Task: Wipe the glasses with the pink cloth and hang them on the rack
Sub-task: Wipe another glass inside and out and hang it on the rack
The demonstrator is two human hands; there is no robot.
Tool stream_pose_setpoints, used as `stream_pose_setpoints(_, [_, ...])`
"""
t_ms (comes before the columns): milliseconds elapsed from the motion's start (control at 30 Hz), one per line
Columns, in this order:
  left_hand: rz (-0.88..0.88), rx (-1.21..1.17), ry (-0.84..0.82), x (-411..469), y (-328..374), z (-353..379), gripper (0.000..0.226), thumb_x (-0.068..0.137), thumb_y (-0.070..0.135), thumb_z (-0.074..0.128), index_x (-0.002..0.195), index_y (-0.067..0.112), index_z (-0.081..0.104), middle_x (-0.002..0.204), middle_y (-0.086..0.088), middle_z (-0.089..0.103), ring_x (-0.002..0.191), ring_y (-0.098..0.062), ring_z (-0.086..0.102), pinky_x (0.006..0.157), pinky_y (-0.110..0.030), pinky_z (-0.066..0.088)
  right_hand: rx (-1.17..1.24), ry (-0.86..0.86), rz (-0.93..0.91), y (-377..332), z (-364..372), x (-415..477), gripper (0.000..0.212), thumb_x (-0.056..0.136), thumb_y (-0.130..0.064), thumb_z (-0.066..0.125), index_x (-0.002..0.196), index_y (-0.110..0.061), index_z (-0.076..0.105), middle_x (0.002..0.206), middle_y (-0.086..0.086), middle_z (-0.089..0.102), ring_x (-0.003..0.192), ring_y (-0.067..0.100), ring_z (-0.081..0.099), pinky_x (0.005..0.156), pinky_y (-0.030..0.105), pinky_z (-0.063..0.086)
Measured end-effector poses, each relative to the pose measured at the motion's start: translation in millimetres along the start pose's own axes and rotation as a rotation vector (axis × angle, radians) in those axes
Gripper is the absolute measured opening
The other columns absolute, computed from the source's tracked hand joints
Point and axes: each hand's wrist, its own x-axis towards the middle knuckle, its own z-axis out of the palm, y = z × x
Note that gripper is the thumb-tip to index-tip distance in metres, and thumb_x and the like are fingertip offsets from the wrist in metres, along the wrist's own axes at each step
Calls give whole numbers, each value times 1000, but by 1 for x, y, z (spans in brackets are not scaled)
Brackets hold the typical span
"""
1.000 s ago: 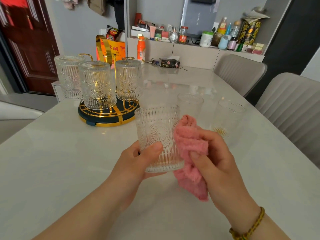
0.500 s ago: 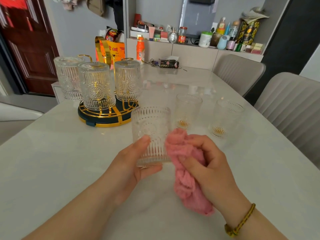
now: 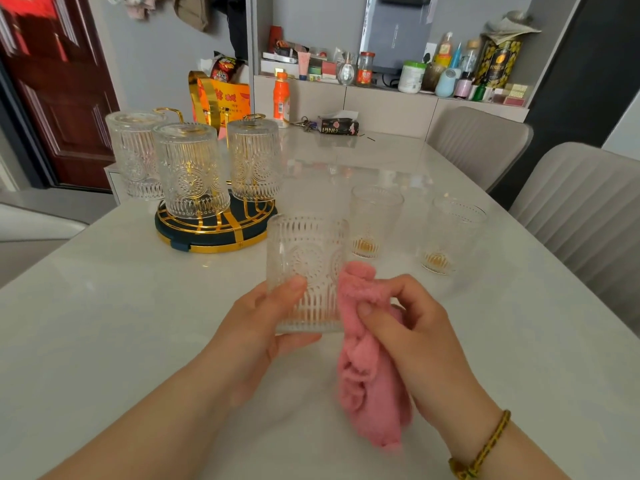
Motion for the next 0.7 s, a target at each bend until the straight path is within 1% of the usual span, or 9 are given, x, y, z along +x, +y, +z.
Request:
stream_pose_setpoints(67, [14,75,48,2,0,0,42,64,36,74,100,16,65,91,-4,74,84,-17,69,72,-30,57,-120,-22,-150,-1,6,-5,11,68,-23,69,70,-30,61,81,-6,62,67,-2,57,61,8,42])
stream_pose_setpoints(167, [19,131,53,0,-2,1,46,50,30,82,92,21,66,87,-2,74,83,-17,69,75,-30,55,-252,19,-336,-3,7,-4,17,61,-35,58,76,-44,58,94,-21,55,89,-6,55,73,3,39])
stream_pose_setpoints(233, [20,119,9,-1,-3,3,51,48,39,76,94,21,66,90,-2,74,85,-17,70,75,-29,55,-174,107,-266,-4,3,-1,15,63,-38,62,77,-39,60,90,-20,60,83,-3,58,69,6,42])
stream_pose_setpoints(300, [24,60,-44,-3,-4,3,69,40,47,72,102,18,64,95,-3,73,87,-18,70,72,-28,57,-12,149,-108,-5,-2,3,12,68,-28,72,75,-29,62,74,-13,66,65,1,60,59,13,48])
stream_pose_setpoints(400, [65,-35,-94,-4,-1,2,103,25,60,83,115,15,57,105,-7,71,93,-22,69,69,-29,57,304,34,138,-3,-3,4,5,65,-21,64,65,-24,69,66,-5,65,61,10,60,56,22,51])
stream_pose_setpoints(500, [61,-68,-73,-2,0,-2,125,24,70,78,130,12,42,121,-11,62,105,-27,64,82,-40,55,353,-5,125,-2,0,2,14,54,-20,77,61,-30,69,66,-3,62,61,9,58,55,21,50])
stream_pose_setpoints(567, [63,-22,-57,-2,1,-4,116,33,74,74,127,12,45,122,-8,62,108,-23,62,89,-41,53,325,6,51,-1,1,1,12,51,-28,74,60,-33,66,61,-10,62,59,3,58,54,17,49])
stream_pose_setpoints(633, [75,82,-41,-3,3,-2,89,53,77,59,120,18,53,116,0,66,108,-15,62,95,-38,49,295,28,-12,1,1,2,11,48,-39,65,59,-36,64,60,-13,63,58,0,57,53,15,48])
stream_pose_setpoints(700, [90,155,-17,-5,3,0,68,61,76,42,106,28,60,103,12,71,99,-1,64,89,-21,50,242,49,-66,1,1,3,7,55,-32,67,62,-32,64,61,-14,65,58,-2,58,54,14,47])
